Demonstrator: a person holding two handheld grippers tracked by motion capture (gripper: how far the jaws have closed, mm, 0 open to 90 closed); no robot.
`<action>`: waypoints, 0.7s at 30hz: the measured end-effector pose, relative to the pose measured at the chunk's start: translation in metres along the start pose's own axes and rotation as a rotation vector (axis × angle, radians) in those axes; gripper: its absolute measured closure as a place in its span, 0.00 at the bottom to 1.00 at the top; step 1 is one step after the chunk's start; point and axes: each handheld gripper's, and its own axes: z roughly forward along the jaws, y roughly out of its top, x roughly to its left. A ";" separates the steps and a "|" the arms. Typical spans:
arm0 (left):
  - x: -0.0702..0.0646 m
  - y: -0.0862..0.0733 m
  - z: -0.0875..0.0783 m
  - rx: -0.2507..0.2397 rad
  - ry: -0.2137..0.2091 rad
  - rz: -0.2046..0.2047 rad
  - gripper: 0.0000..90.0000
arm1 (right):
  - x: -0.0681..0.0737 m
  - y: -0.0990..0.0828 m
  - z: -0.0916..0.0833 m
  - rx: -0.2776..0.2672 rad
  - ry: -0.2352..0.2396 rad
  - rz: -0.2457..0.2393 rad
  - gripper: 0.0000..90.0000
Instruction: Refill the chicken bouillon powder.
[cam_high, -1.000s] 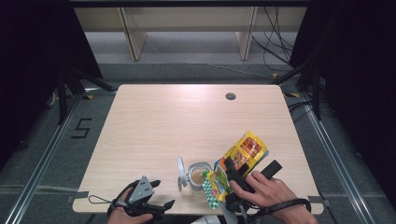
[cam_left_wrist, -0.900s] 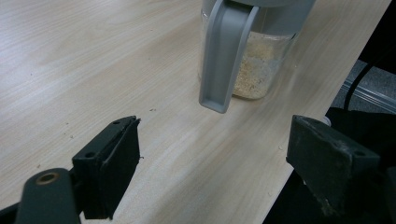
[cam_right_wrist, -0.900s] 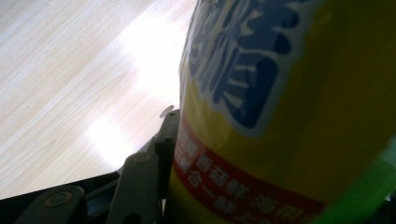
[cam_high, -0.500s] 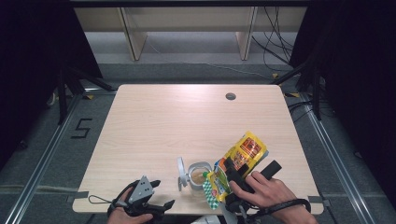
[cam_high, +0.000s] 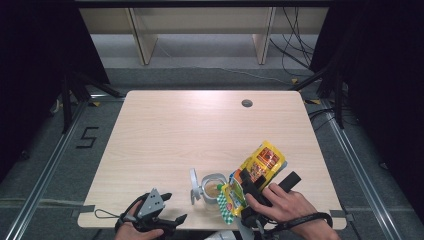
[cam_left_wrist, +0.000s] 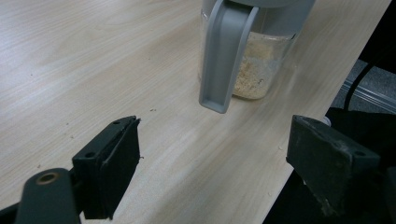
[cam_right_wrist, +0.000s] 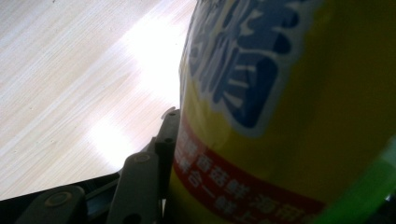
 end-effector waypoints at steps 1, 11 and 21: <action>0.000 0.000 0.000 0.001 0.000 -0.001 0.18 | 0.001 0.000 0.000 0.006 0.002 0.009 0.66; 0.000 0.000 0.000 -0.004 -0.001 -0.001 0.18 | 0.001 -0.001 -0.001 0.010 0.004 0.011 0.66; -0.001 0.000 0.001 -0.016 -0.002 -0.010 0.18 | 0.001 -0.002 -0.002 0.011 0.004 0.014 0.67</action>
